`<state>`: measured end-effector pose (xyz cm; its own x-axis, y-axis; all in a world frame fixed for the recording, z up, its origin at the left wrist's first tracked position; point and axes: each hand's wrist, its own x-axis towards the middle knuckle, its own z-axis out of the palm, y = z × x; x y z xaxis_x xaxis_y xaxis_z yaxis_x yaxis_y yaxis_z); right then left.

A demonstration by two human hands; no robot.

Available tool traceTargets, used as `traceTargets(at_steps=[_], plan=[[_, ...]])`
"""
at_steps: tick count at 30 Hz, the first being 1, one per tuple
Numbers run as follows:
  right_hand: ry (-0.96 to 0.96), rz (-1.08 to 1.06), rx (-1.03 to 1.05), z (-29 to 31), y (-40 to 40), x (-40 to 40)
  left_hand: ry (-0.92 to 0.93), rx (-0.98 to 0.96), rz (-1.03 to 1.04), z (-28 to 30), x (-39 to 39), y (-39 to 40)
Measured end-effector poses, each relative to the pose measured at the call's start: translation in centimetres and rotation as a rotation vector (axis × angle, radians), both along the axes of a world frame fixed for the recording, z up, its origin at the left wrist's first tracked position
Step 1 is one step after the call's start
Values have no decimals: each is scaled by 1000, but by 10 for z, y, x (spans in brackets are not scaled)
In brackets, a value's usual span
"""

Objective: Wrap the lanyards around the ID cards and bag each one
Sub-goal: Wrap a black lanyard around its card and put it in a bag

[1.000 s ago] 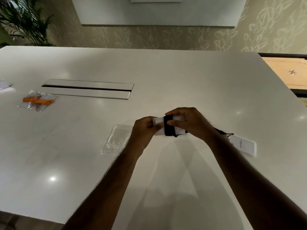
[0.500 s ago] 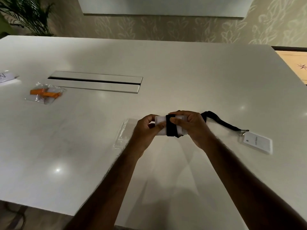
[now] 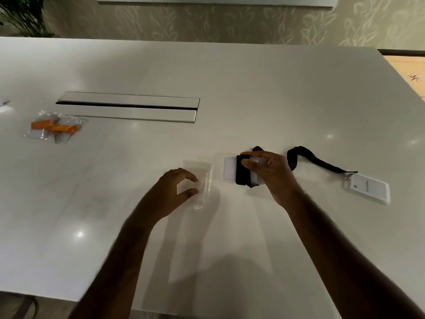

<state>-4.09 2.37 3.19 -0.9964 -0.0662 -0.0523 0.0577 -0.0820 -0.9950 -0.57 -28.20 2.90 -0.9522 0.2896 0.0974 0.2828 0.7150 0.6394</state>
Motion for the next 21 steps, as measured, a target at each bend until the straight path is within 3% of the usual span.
traceTargets(at_steps=[5, 11, 15, 21], plan=[[-7, -12, -11, -5, -5, 2, -121, 22, -60, -12, 3, -21], [-11, -31, 6, -7, -6, 5, -94, 68, -104, -20, -6, -27], [-15, -76, 52, -8, -5, 10, -183, 136, -75, -18, -8, -29], [-5, -99, 58, -10, -1, 18, 21, -16, -114, -12, -8, -28]])
